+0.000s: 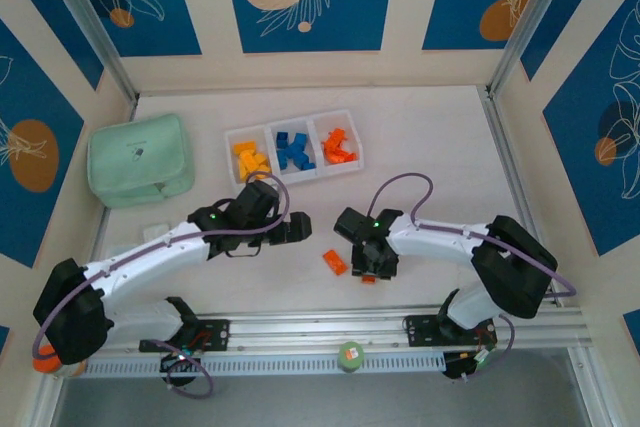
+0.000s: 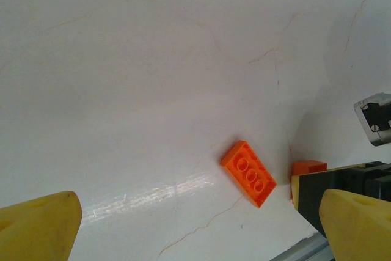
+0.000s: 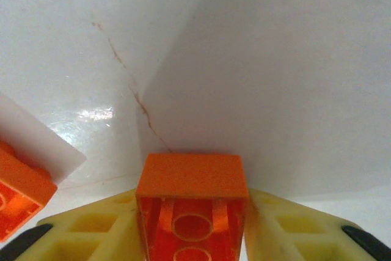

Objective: Sort the legos into containers by color
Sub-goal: Pick up the lego from the bottom-center of the table, then place the lego in the container.

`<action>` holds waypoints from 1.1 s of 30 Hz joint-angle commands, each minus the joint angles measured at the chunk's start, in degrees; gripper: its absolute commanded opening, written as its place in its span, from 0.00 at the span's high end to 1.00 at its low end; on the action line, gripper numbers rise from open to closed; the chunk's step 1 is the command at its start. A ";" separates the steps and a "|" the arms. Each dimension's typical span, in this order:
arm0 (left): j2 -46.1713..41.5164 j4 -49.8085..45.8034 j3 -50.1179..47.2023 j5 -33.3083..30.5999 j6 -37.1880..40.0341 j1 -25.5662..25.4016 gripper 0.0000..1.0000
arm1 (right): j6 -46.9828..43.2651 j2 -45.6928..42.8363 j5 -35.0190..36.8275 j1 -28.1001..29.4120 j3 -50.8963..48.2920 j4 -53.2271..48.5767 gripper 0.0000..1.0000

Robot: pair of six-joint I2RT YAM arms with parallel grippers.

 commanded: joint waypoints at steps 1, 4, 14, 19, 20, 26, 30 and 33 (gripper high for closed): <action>0.08 -1.12 1.92 -1.49 0.55 -0.59 0.01 | -0.66 0.63 -0.93 -0.26 0.64 0.02 0.63; -0.04 -1.17 1.88 -1.69 0.30 -0.61 0.01 | -2.01 0.16 -0.61 -1.10 1.38 -0.95 0.67; -0.36 -0.39 4.18 -2.19 2.48 -0.33 0.01 | -15.15 -2.88 1.02 -10.54 11.41 -2.39 0.69; 0.26 -2.88 7.75 -3.31 5.55 1.05 0.01 | -23.88 3.98 -0.18 -16.63 22.97 -0.06 0.67; 0.37 -2.97 8.20 -3.10 6.03 1.53 0.01 | -25.37 6.41 -0.11 -17.55 25.99 -0.06 0.67; 0.67 -3.54 9.91 -0.89 7.60 5.25 0.01 | -31.28 20.18 -0.26 -21.76 42.20 1.50 0.65; 1.16 -4.29 10.75 0.85 8.74 8.02 0.01 | -32.81 29.77 0.12 -23.69 53.49 1.08 0.65; 1.27 -4.69 11.10 1.25 9.39 9.39 0.01 | -34.06 36.41 0.01 -24.65 61.68 -0.33 0.63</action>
